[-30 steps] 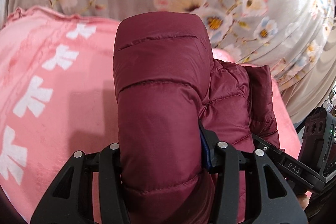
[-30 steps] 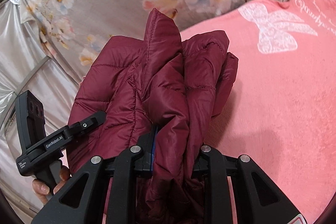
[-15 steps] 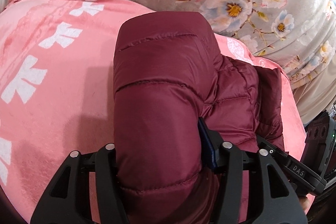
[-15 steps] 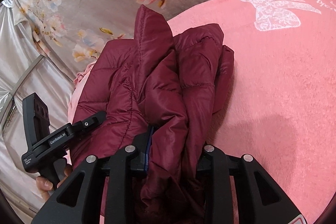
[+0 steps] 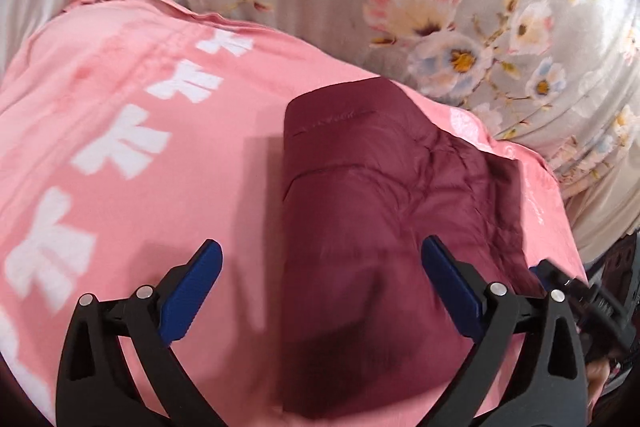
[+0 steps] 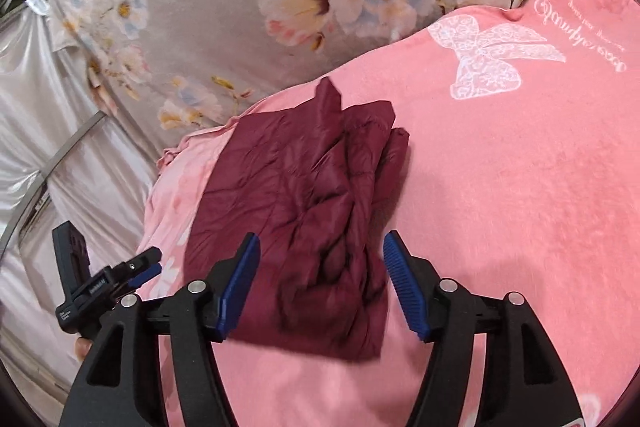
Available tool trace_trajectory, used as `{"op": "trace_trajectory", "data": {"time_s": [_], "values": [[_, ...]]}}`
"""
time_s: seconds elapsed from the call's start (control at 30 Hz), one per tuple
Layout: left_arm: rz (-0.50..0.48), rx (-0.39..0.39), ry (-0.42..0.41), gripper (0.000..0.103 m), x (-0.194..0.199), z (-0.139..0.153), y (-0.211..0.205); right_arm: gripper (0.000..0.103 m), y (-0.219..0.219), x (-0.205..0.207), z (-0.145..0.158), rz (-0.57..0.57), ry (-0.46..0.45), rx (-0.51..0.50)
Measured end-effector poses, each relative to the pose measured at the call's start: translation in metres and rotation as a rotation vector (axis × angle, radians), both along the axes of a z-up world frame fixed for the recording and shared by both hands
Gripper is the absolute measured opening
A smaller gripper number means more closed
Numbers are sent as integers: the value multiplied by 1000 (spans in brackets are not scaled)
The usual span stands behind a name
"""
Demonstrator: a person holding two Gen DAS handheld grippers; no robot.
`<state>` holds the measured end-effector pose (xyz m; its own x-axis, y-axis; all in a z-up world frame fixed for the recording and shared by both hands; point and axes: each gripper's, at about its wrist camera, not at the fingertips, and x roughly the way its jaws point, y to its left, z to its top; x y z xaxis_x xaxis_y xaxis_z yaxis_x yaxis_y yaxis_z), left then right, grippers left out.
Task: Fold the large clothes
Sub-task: 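Lower the jacket bundle onto the blanket and open both grippers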
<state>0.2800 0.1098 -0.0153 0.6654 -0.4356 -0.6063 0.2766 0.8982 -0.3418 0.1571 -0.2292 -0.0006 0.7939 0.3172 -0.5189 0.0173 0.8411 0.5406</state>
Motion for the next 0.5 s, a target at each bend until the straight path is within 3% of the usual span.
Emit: {"op": "trace_trajectory", "data": {"time_s": [0.17,0.27,0.3,0.4,0.5], "values": [[-68,61,46,97,-52,-12,7,61,22,-10,-18,47,59,26],[-99,177,56,97,-69,-30,-15,29,29,-6,-24,40,83,31],[-96,215,49,97,-73,-33,-20,11,30,-7,-23,38,81,33],[-75,282,32,96,-77,-39,-28,6,28,-26,-8,41,10,77],[-28,296,34,96,-70,-40,-25,5,35,-42,2,31,-25,-6]]}}
